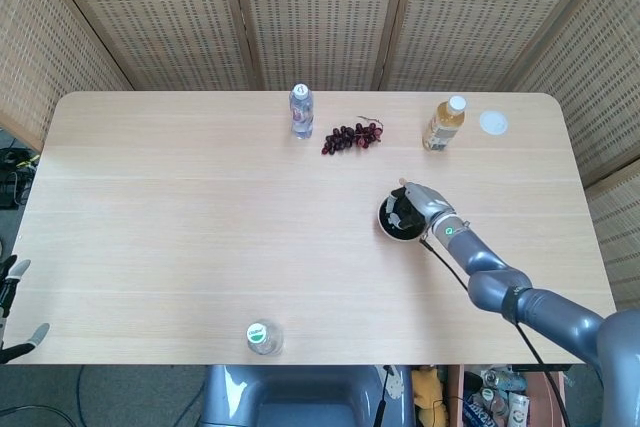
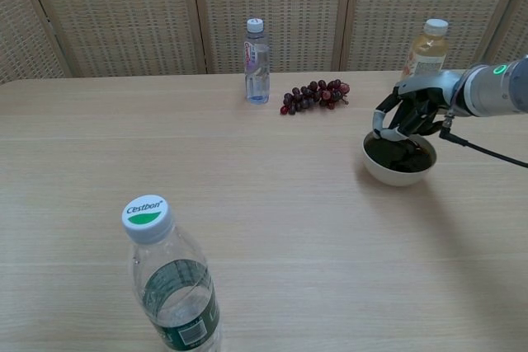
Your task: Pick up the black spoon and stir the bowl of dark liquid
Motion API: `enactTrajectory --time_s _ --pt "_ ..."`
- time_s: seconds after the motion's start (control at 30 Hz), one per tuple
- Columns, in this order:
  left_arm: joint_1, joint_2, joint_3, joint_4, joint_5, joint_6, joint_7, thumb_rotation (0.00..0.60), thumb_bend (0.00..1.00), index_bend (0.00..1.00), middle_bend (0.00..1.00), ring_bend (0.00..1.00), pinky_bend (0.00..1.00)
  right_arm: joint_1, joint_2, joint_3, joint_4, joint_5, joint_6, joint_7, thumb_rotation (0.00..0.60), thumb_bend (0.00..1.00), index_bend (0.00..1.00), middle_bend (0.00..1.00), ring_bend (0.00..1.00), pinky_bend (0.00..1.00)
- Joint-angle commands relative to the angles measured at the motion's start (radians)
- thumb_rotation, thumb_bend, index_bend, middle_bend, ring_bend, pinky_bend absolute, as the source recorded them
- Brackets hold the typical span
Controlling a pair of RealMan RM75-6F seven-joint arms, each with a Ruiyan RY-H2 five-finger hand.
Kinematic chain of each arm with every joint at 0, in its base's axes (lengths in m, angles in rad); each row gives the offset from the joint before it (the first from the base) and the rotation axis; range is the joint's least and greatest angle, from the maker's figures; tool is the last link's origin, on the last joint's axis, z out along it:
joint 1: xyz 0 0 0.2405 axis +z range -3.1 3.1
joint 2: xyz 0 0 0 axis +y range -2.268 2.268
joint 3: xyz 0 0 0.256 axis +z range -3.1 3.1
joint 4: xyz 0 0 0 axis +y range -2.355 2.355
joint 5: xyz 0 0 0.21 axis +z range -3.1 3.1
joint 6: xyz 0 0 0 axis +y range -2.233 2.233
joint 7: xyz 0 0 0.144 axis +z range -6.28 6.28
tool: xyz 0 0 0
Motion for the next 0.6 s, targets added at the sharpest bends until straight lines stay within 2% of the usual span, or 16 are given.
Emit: enactTrajectory --time_s 0.03,0.23,0.6 --pt "0.002 0.000 0.001 0.001 -0.002 0.000 0.000 0.600 0.26 0.00 0.00 0.00 0.00 0.012 -0.012 0.006 0.011 0.002 -0.005 -0.001 0.600 0.81 0.74 0.95 0.95 1.00" --pt "0.001 0.001 0.001 0.002 -0.002 -0.002 -0.001 0.600 0.26 0.00 0.00 0.00 0.00 0.016 -0.015 0.004 -0.007 -0.003 -0.008 -0.002 0.600 0.81 0.75 0.95 0.95 1.00" --pt "-0.005 -0.005 0.001 0.009 0.004 -0.009 -0.006 0.600 0.26 0.00 0.00 0.00 0.00 -0.010 0.026 -0.030 -0.065 -0.006 0.002 -0.011 0.600 0.81 0.75 0.95 0.95 1.00"
